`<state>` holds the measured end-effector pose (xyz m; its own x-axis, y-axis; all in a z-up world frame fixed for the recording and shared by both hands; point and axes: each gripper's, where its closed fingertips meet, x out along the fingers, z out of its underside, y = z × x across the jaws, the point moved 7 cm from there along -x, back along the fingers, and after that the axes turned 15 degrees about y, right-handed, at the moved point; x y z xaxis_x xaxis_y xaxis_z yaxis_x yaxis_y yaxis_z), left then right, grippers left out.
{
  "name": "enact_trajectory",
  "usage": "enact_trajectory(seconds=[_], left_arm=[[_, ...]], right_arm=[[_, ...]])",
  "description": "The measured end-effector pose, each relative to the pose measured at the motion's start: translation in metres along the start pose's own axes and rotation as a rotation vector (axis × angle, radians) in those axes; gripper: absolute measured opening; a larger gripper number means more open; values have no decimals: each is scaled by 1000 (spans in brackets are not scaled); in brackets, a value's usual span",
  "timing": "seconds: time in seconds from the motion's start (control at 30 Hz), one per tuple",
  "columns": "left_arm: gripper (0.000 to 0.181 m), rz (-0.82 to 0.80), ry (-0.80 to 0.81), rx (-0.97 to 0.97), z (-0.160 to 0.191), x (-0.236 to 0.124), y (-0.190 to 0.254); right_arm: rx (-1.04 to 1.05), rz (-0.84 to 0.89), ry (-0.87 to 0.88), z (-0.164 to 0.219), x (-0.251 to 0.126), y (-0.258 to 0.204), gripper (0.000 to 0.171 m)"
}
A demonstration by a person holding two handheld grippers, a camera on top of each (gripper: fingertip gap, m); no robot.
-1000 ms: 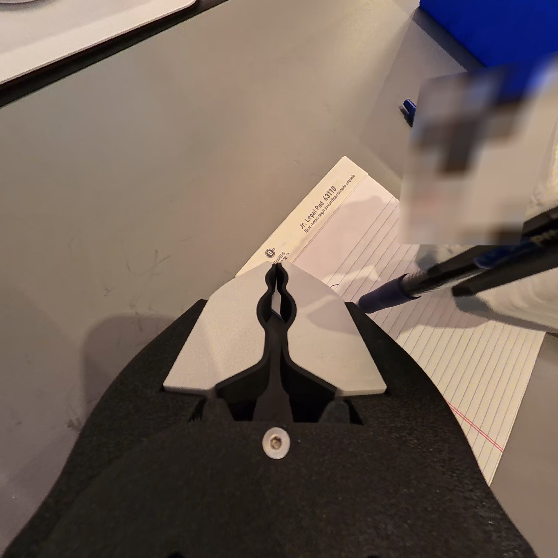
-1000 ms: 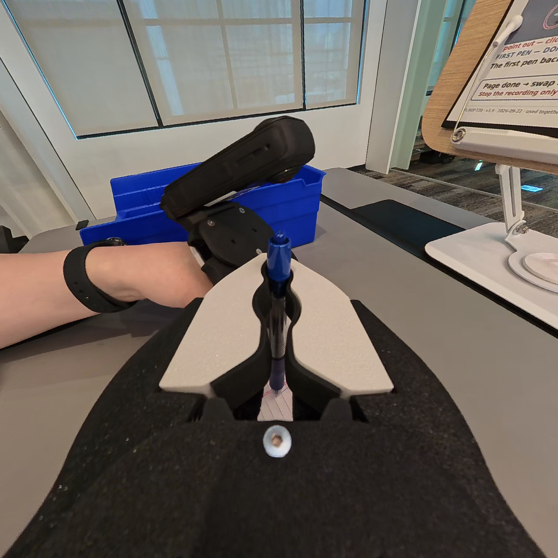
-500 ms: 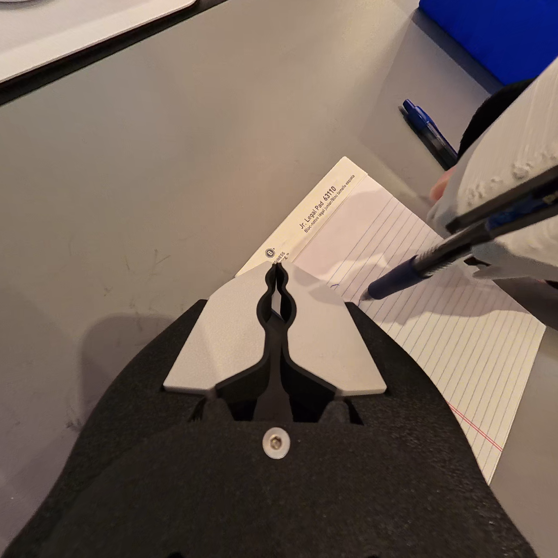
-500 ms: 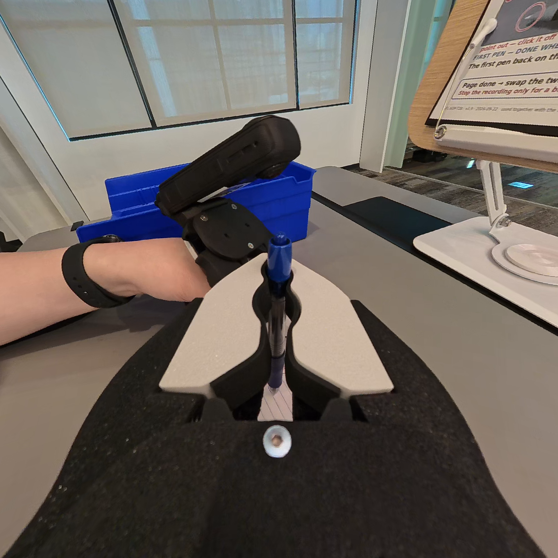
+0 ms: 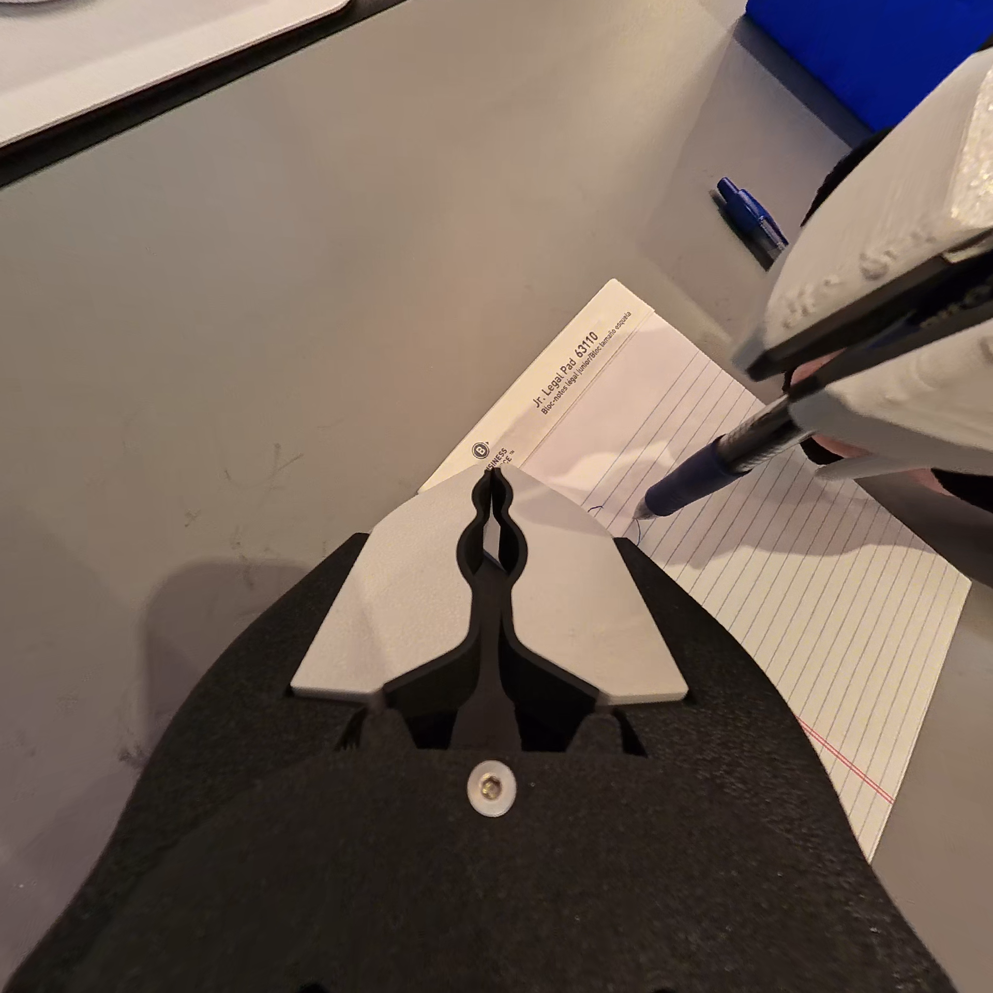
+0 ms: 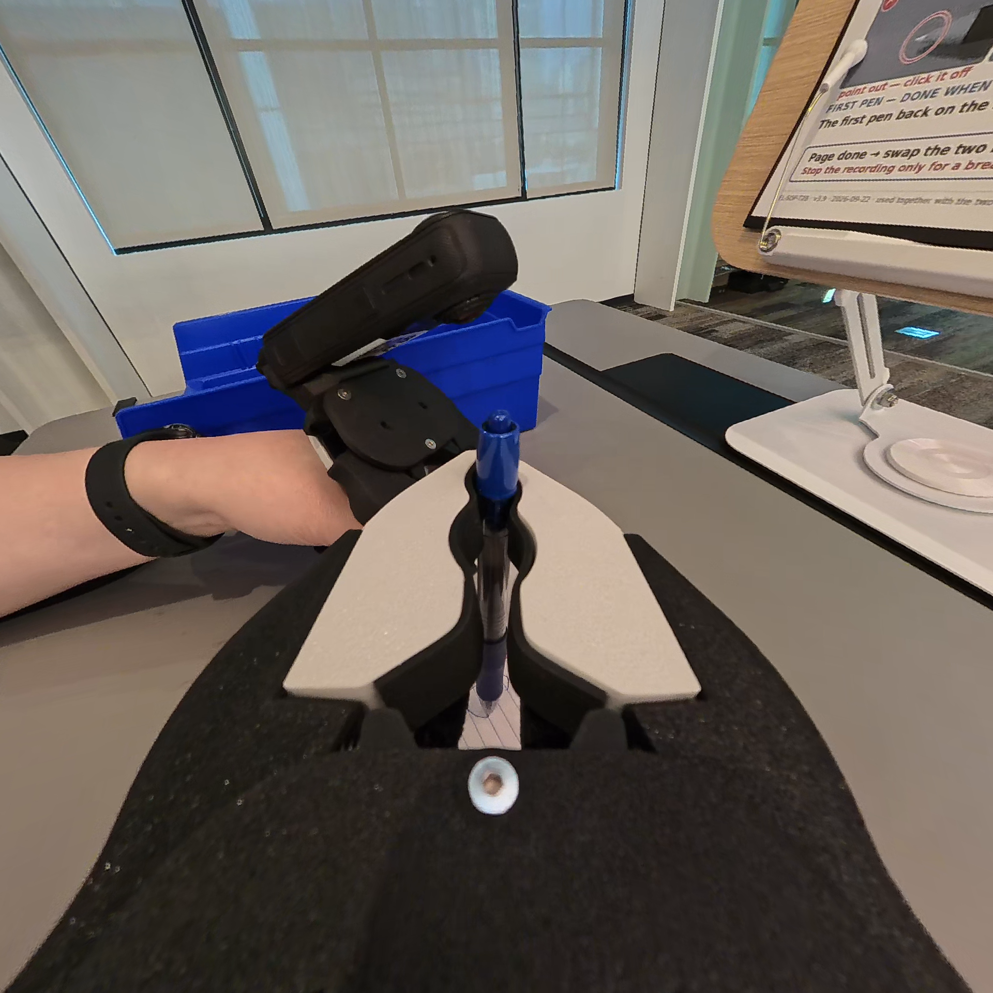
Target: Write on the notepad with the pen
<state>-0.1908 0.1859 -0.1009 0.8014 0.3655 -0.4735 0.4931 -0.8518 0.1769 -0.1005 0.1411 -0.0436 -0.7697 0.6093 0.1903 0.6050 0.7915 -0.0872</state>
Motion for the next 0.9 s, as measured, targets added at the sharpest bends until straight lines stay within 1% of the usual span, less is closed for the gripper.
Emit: enact_trajectory(seconds=[0.9], left_arm=[[0,5,3,-10,1,0,0]], right_arm=[[-2,-32,13,-1,7,-4,4]])
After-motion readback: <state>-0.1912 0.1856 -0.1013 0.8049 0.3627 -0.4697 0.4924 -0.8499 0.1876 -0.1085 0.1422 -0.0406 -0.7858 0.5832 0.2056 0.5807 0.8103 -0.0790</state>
